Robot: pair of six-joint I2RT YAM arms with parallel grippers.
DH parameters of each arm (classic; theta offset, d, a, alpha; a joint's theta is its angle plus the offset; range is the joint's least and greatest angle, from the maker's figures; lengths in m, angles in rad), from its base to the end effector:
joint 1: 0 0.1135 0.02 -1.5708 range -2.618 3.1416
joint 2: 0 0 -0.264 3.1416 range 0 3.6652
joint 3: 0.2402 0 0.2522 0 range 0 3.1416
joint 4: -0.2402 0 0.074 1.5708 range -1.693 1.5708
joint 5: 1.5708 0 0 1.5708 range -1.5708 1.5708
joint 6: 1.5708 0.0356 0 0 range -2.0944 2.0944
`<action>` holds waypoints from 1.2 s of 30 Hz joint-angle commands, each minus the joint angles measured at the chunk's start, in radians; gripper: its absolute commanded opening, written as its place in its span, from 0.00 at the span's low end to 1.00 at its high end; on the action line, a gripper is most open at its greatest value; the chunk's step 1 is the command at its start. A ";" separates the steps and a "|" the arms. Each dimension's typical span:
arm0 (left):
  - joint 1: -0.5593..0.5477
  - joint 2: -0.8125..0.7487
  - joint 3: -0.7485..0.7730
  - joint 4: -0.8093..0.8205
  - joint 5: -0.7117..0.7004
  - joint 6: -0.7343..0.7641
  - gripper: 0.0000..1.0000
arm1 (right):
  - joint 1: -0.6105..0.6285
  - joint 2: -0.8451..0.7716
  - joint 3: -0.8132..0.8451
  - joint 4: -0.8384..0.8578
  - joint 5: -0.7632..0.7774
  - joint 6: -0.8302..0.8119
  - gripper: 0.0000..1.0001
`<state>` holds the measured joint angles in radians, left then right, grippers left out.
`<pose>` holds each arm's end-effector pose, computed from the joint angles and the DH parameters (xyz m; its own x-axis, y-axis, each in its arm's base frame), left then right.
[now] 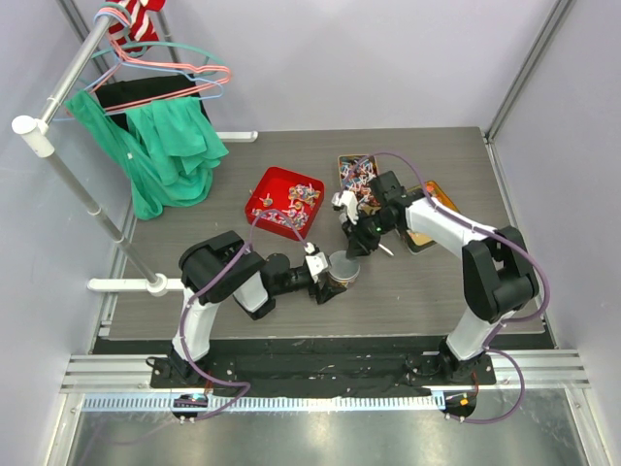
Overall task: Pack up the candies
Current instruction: Screw the bottle lid onto the packing bottle.
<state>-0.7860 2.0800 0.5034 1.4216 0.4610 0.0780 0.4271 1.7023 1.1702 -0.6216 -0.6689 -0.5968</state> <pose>0.2092 -0.2319 0.0824 -0.0352 0.1340 -0.9904 0.9499 0.3124 0.0085 0.2980 0.1599 0.2095 -0.3772 -0.6561 -0.6537 -0.9256 0.2917 0.2413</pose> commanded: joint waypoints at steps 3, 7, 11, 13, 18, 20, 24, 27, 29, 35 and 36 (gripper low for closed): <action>0.010 0.035 0.000 0.125 -0.110 0.039 0.26 | -0.007 -0.092 -0.083 -0.109 -0.006 -0.012 0.27; 0.010 0.034 0.000 0.125 -0.113 0.039 0.25 | -0.008 -0.144 -0.124 -0.128 -0.017 -0.015 0.27; 0.010 0.035 0.000 0.125 -0.110 0.037 0.24 | -0.010 -0.185 -0.156 -0.138 -0.006 -0.014 0.27; 0.010 0.034 -0.002 0.126 -0.108 0.039 0.24 | -0.016 -0.204 -0.152 -0.136 0.009 -0.014 0.27; 0.010 0.035 -0.003 0.125 -0.094 0.040 0.24 | -0.040 -0.225 -0.055 -0.138 0.034 -0.029 0.27; 0.010 0.034 -0.003 0.126 -0.091 0.039 0.24 | -0.042 -0.207 0.012 -0.136 0.032 -0.032 0.28; 0.010 0.034 -0.005 0.126 -0.082 0.042 0.24 | -0.039 -0.089 0.127 -0.135 0.009 -0.032 0.31; 0.008 0.034 -0.005 0.126 -0.081 0.042 0.24 | -0.033 -0.005 0.198 -0.132 -0.017 -0.034 0.32; 0.010 0.034 -0.005 0.126 -0.081 0.043 0.24 | -0.027 0.032 0.236 -0.130 -0.037 -0.034 0.32; 0.008 0.034 -0.005 0.126 -0.078 0.043 0.24 | 0.002 0.123 0.287 -0.125 -0.095 -0.026 0.35; 0.010 0.034 -0.005 0.126 -0.079 0.043 0.24 | 0.007 0.131 0.289 -0.125 -0.106 -0.026 0.35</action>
<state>-0.7849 2.0804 0.5068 1.4223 0.4118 0.0784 0.4068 1.8187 1.4036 -0.7509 -0.7036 -0.6220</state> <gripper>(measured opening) 0.794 0.345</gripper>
